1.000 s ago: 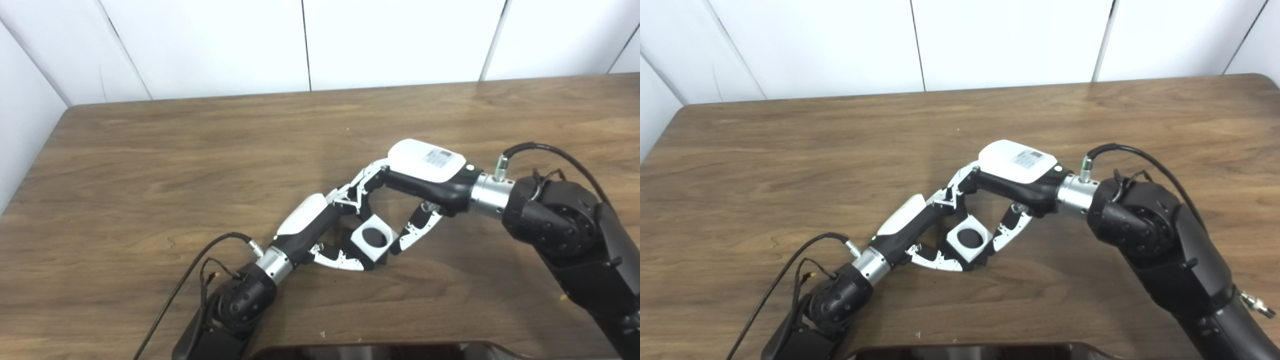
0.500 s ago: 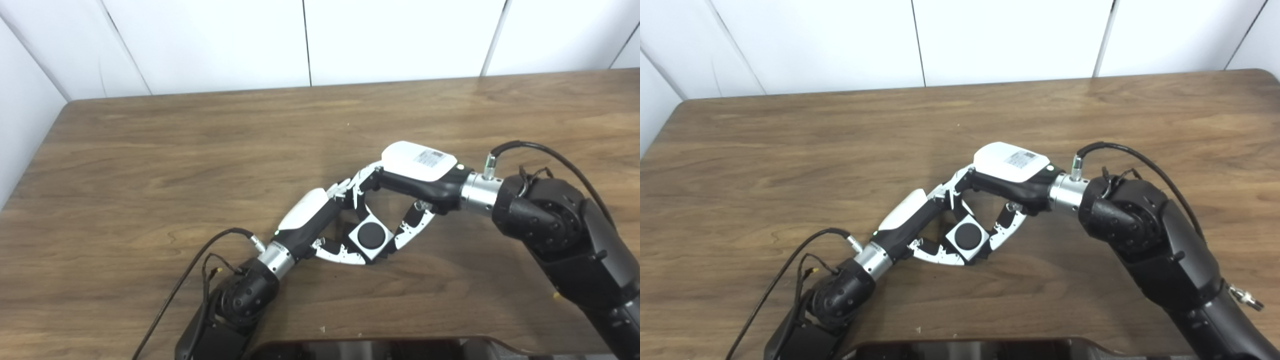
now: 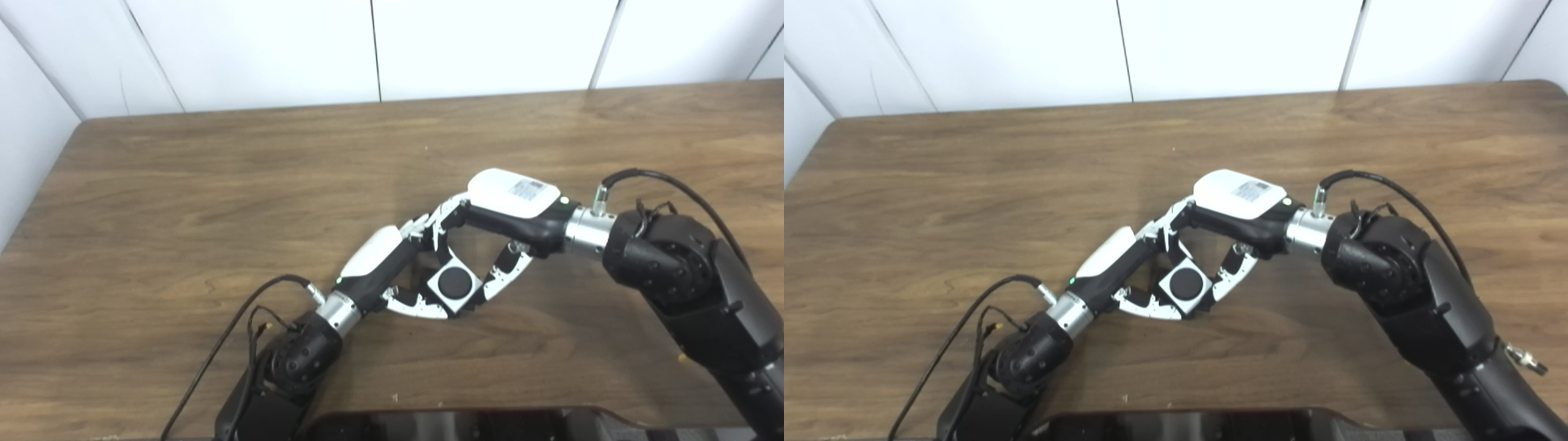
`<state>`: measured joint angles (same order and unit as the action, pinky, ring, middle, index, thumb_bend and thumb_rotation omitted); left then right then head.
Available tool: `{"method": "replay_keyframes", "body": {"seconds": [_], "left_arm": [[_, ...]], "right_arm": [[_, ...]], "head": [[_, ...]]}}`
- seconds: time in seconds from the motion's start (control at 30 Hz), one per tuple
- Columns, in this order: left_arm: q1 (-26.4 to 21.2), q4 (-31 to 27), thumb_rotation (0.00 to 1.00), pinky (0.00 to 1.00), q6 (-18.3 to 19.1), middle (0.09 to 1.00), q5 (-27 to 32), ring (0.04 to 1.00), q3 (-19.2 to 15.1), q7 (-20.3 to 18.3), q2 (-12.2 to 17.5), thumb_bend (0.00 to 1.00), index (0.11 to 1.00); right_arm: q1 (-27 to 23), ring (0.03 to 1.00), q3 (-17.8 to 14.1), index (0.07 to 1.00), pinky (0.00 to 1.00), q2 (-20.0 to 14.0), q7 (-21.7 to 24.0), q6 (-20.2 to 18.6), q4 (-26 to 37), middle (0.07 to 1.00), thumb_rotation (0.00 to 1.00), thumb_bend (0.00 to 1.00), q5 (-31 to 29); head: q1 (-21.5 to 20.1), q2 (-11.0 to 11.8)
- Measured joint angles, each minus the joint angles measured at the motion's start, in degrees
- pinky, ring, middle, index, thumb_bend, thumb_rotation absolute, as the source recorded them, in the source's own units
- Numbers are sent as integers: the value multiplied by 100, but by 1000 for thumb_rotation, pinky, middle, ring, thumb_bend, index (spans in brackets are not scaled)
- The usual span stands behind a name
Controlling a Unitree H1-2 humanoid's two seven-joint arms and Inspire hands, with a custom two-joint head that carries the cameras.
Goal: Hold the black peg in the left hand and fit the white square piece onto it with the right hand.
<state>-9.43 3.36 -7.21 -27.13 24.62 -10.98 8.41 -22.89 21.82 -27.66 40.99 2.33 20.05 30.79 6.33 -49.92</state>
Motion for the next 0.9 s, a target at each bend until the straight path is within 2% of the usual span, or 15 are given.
{"method": "replay_keyframes", "body": {"seconds": [0.07, 0.17, 0.43, 0.57, 0.9], "left_arm": [[0, 0, 80, 1000, 13, 949, 0, 1000, -1, 1, -1, 520, 487], [-2, -4, 80, 1000, 46, 952, -3, 1000, -1, 2, 0, 520, 487], [-5, -7, 79, 1000, 64, 954, -4, 1000, 1, 2, -3, 520, 487], [-5, -22, 80, 1000, 63, 954, -5, 1000, 7, 2, -9, 520, 487], [6, -51, 80, 1000, 84, 949, -6, 1000, 9, 7, -3, 520, 487]], "right_arm": [[-50, 877, 60, 977, 732, -94, 165, -117, 118, 966, 315, 963, 26], [-149, 901, 139, 999, 773, -207, 359, -174, 179, 995, 329, 989, 32], [-191, 912, 172, 1000, 794, -349, 542, -215, 201, 995, 303, 991, 37], [-149, 915, 269, 1000, 801, -415, 829, -413, 10, 991, 295, 989, 335], [-209, 934, 148, 977, 838, -557, 1056, -581, 62, 973, 270, 954, 358]], "head": [[0, 0], [0, 0], [-9, 0], [-9, -17], [-62, 0]]}}
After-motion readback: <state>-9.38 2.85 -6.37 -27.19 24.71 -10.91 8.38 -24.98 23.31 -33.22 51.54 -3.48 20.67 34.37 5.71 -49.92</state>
